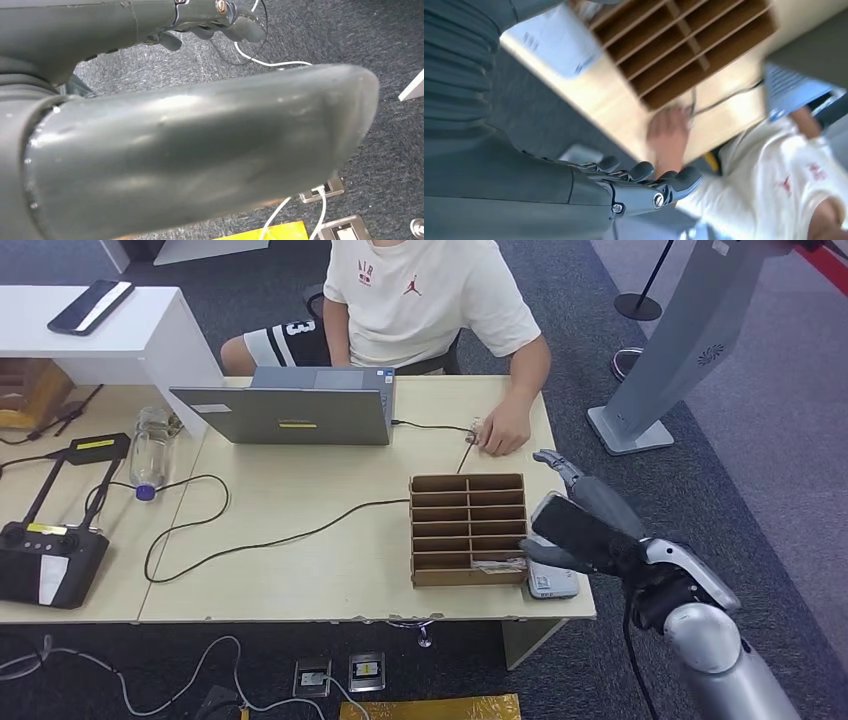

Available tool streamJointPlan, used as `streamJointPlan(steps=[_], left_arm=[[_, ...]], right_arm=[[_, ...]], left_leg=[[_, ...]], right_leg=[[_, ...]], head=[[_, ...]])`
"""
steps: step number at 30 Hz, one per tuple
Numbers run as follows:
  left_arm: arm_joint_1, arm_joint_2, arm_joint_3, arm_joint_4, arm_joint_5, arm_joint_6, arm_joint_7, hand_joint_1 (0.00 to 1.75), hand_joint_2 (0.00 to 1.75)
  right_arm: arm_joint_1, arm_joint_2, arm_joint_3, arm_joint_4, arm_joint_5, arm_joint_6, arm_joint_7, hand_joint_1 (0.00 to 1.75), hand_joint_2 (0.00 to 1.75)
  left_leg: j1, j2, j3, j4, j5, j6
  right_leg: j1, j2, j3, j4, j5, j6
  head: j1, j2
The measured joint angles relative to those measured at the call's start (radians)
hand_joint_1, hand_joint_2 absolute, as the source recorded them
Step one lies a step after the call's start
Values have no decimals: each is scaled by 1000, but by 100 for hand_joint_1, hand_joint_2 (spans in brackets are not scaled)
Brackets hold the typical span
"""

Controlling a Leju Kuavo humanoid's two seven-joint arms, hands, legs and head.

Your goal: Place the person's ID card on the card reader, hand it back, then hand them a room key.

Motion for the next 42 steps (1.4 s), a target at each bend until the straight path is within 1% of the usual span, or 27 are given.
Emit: streamJointPlan(steps=[2,4,6,7,15,21,26,29,34,42], left_arm=[[1,-1,0,0,1,2,3,0,0],[1,-3,0,0,1,2,5,0,0],[1,-4,0,0,1,1,5,0,0],[1,-5,0,0,1,1,5,0,0],[1,-5,0,0,1,0,5,0,0],[2,-5,0,0,3,-3,5,0,0],[2,-5,0,0,3,-7,7,0,0],[2,-5,1,0,5,-7,8,0,0],[2,-7,1,0,7,-7,11,0,0],[2,-8,3,1,12,-5,12,0,0]], right_arm=[[18,-5,14,3,160,-24,-21,0,175],[37,-10,39,5,287,-46,-37,0,175],[50,-16,65,8,361,-64,-50,0,175],[54,-19,76,10,377,-69,-54,0,175],[56,-43,135,27,382,-69,-84,0,175],[40,-48,173,42,362,-37,-119,0,175],[30,-53,195,52,363,-32,-121,0,175],[28,-53,211,64,384,-55,-114,0,175],[29,-47,242,113,421,-126,-122,0,175],[27,-37,283,175,437,-174,-131,0,175]], left_leg=[[0,0,0,0,0,0],[0,0,0,0,0,-1],[0,0,0,0,-1,-1],[0,0,0,0,-1,-1],[1,0,0,0,-1,-1],[1,0,0,0,-1,-1],[1,0,0,0,-1,-1],[1,0,0,0,-1,-1],[1,0,0,0,-1,-1],[1,0,0,0,-1,-1]], right_leg=[[0,0,0,0,0,0],[0,0,0,0,0,0],[0,0,0,0,0,-1],[0,0,0,0,0,-1],[0,0,0,0,0,-1],[0,0,0,0,0,-1],[0,0,0,0,0,-1],[0,0,0,0,0,-1],[0,0,0,0,0,-1],[1,0,0,0,-1,-1]], head=[[0,0],[0,0],[0,0],[0,0],[0,0],[0,0],[0,0],[0,0],[0,0],[0,0]])
